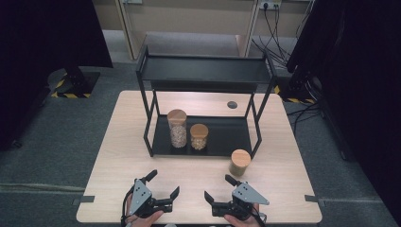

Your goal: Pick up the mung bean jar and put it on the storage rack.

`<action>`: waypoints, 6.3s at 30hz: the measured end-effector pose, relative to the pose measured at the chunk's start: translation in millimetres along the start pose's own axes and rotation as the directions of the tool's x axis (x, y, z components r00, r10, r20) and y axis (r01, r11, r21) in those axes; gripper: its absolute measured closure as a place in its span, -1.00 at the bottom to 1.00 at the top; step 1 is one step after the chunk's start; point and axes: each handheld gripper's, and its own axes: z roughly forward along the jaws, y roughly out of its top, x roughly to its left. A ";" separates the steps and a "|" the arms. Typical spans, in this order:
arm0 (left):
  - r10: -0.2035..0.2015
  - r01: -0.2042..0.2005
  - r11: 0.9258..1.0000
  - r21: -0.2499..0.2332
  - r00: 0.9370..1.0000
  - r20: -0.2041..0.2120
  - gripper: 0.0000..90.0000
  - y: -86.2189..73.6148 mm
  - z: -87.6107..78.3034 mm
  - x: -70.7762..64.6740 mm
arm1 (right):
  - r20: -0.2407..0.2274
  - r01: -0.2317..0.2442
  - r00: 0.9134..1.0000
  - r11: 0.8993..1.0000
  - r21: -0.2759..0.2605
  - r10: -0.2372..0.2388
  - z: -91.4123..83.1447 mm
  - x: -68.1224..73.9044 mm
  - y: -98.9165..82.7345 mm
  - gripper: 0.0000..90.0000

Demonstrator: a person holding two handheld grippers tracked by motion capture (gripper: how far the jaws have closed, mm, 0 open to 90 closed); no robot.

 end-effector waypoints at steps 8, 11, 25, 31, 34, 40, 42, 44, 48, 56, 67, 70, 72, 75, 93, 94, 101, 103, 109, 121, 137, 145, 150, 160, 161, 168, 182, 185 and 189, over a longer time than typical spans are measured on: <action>0.002 -0.002 1.000 -0.004 1.000 -0.004 -0.97 0.4 0.0 0.2 | 0.030 -0.007 1.000 1.000 -0.025 0.008 -15.6 -0.1 -4.1 -0.92; 0.003 -0.003 1.000 -0.003 1.000 -0.004 -0.97 0.3 -0.1 0.0 | 0.037 -0.012 0.999 1.000 -0.026 0.013 -19.5 -0.4 -6.2 -0.92; 0.005 -0.005 1.000 -0.001 1.000 -0.003 -0.97 0.5 -0.1 0.1 | 0.130 -0.015 0.991 0.999 -0.051 0.022 -32.5 -6.1 -7.4 -0.91; 0.004 -0.004 1.000 0.000 1.000 -0.003 -0.97 0.3 0.2 0.2 | 0.186 -0.010 0.982 0.998 -0.054 0.020 -30.5 -12.3 -7.5 -0.91; 0.004 -0.004 1.000 0.002 1.000 -0.001 -0.97 0.3 0.4 0.1 | 0.205 -0.003 0.979 0.999 -0.052 0.014 -27.4 -15.0 -7.8 -0.91; 0.001 -0.001 1.000 0.003 1.000 -0.001 -0.97 -0.1 0.8 0.2 | 0.252 0.016 0.968 0.999 -0.043 -0.005 -18.8 -21.3 -8.0 -0.91; 0.001 -0.001 1.000 0.004 1.000 0.000 -0.97 -0.2 1.1 0.2 | 0.262 0.018 0.965 0.999 -0.041 -0.007 -16.2 -23.6 -7.3 -0.91; 0.003 -0.003 1.000 0.006 1.000 0.000 -0.97 -0.2 1.3 -0.1 | 0.268 0.014 0.964 0.999 -0.041 -0.003 -13.3 -25.7 -6.6 -0.91; 0.003 -0.003 1.000 0.005 1.000 -0.001 -0.97 -0.2 1.2 -0.3 | 0.279 0.020 0.960 0.999 -0.034 -0.010 -5.2 -28.8 -5.1 -0.91; 0.003 -0.003 1.000 0.006 1.000 0.000 -0.97 -0.3 1.4 0.1 | 0.294 0.020 0.956 1.000 -0.014 -0.015 5.9 -31.8 -4.0 -0.89; 0.002 -0.002 1.000 0.007 1.000 -0.001 -0.97 -0.4 1.6 -0.1 | 0.323 0.004 0.946 1.000 0.014 -0.008 18.2 -39.1 0.4 -0.82; 0.002 -0.002 1.000 0.007 1.000 0.000 -0.97 -0.4 1.6 -0.1 | 0.331 0.000 0.944 1.000 0.024 -0.008 22.7 -40.9 0.8 -0.79; 0.002 -0.002 1.000 0.007 1.000 0.000 -0.97 -0.4 1.5 0.1 | 0.334 0.002 0.942 1.000 0.030 -0.013 25.6 -41.7 1.5 -0.76; 0.003 -0.003 1.000 0.007 1.000 0.000 -0.97 -0.3 1.4 0.3 | 0.334 0.004 0.942 0.999 0.039 -0.017 29.8 -42.1 2.9 -0.70; 0.002 -0.002 1.000 0.005 1.000 0.000 -0.97 -0.2 1.4 0.8 | 0.364 0.018 0.930 0.998 0.065 -0.040 40.4 -41.8 4.6 -0.44; 0.001 -0.001 1.000 0.006 1.000 -0.001 -0.97 -0.3 1.5 0.7 | 0.358 0.012 0.933 0.998 0.061 -0.033 39.7 -42.6 4.8 -0.44; 0.001 -0.001 1.000 0.007 1.000 0.001 -0.97 -0.6 1.8 0.3 | 0.336 0.035 0.941 0.998 0.047 -0.049 38.4 -38.2 8.2 -0.44; 0.000 0.000 1.000 0.008 1.000 0.000 -0.97 -0.6 1.7 0.3 | 0.327 0.036 0.944 0.998 0.044 -0.048 40.0 -38.1 10.7 -0.44; 0.001 -0.001 1.000 0.007 1.000 -0.002 -0.97 -0.3 1.3 0.7 | 0.307 0.048 0.950 0.998 0.032 -0.055 46.1 -35.2 18.1 -0.44; 0.000 0.000 1.000 0.005 1.000 -0.002 -0.97 -0.3 1.0 0.8 | 0.285 0.077 0.955 0.997 0.028 -0.082 66.5 -30.6 35.8 -0.44; -0.001 0.001 1.000 0.002 1.000 -0.001 -0.97 -0.2 0.8 1.5 | 0.325 0.099 0.938 0.992 0.076 -0.119 112.1 -33.2 58.4 -0.44; -0.003 0.003 1.000 -0.001 1.000 0.000 -0.97 -0.2 0.5 2.1 | 0.358 0.089 0.926 0.991 0.095 -0.118 132.7 -41.4 60.3 -0.44; -0.003 0.003 1.000 0.001 1.000 0.001 -0.97 -0.2 0.7 2.2 | 0.358 0.087 0.926 0.991 0.099 -0.117 140.1 -45.4 61.5 -0.44; -0.002 0.002 1.000 0.003 1.000 0.001 -0.97 -0.2 0.8 2.3 | 0.373 0.049 0.924 0.993 0.111 -0.087 150.9 -55.5 58.8 -0.44; -0.002 0.002 1.000 0.003 1.000 0.001 -0.97 -0.2 0.8 2.2 | 0.375 0.046 0.923 0.993 0.107 -0.083 151.0 -56.3 57.5 -0.44; -0.002 0.002 1.000 -0.001 1.000 0.001 -0.97 -0.5 0.8 1.9 | 0.364 0.030 0.929 0.994 0.103 -0.066 150.9 -58.8 57.5 -0.44; -0.001 0.001 1.000 -0.003 1.000 0.002 -0.97 -0.6 0.7 1.4 | 0.366 -0.001 0.930 0.998 0.060 -0.021 132.8 -52.3 57.4 -0.79; -0.002 0.002 1.000 -0.002 1.000 0.003 -0.97 -0.6 0.9 1.4 | 0.358 -0.006 0.934 0.999 0.042 -0.009 126.2 -51.3 54.9 -0.85; 0.000 0.000 1.000 0.002 1.000 0.003 -0.97 -0.3 0.8 1.6 | 0.349 0.001 0.937 1.000 0.017 -0.006 116.4 -48.2 51.6 -0.89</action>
